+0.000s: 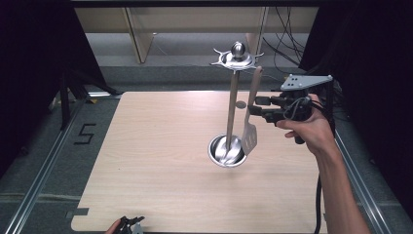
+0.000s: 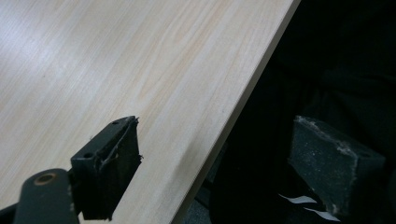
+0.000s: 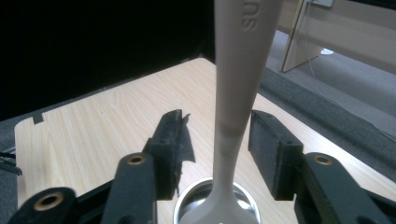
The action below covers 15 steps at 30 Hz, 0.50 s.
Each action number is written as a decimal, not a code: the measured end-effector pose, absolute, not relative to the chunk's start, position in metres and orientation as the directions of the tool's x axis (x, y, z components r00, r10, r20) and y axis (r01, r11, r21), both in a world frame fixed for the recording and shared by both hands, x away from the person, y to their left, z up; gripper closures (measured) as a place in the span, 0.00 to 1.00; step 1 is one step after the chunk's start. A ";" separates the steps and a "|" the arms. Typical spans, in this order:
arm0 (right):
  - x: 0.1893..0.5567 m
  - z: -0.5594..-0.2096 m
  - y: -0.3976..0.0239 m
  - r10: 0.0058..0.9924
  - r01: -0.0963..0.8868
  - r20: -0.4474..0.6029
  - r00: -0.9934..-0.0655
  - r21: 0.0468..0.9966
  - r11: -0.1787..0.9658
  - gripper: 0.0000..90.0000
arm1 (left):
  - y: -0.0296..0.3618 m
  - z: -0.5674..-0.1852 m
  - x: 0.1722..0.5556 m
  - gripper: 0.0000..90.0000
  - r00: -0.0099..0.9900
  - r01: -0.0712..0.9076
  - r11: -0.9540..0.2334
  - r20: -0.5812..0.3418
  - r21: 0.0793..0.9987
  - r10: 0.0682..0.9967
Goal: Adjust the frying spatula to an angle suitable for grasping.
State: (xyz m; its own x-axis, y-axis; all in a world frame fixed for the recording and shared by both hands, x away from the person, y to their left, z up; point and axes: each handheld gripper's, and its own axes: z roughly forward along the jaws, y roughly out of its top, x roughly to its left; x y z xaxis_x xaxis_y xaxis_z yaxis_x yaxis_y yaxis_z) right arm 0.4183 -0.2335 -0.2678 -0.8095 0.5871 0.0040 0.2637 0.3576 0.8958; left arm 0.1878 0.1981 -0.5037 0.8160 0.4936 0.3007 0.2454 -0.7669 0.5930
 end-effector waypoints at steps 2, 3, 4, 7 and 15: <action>0.415 -0.267 -0.234 0.592 0.260 -0.004 -0.806 0.896 0.361 0.58 | 0.198 -0.504 0.188 0.17 0.823 0.249 -0.765 0.286 0.593 0.490; 0.412 -0.268 -0.234 0.603 0.250 -0.009 -0.797 0.905 0.344 0.56 | 0.199 -0.504 0.189 0.17 0.825 0.250 -0.769 0.286 0.589 0.487; 0.410 -0.269 -0.234 0.610 0.257 -0.003 -0.792 0.906 0.338 0.56 | 0.198 -0.504 0.188 0.17 0.819 0.250 -0.766 0.293 0.592 0.493; 0.404 -0.270 -0.236 0.621 0.238 -0.027 -0.784 0.909 0.341 0.55 | 0.198 -0.504 0.188 0.17 0.815 0.245 -0.770 0.305 0.589 0.493; 0.392 -0.283 -0.239 0.637 0.246 -0.029 -0.771 0.908 0.340 0.53 | 0.198 -0.506 0.189 0.17 0.820 0.247 -0.768 0.295 0.591 0.490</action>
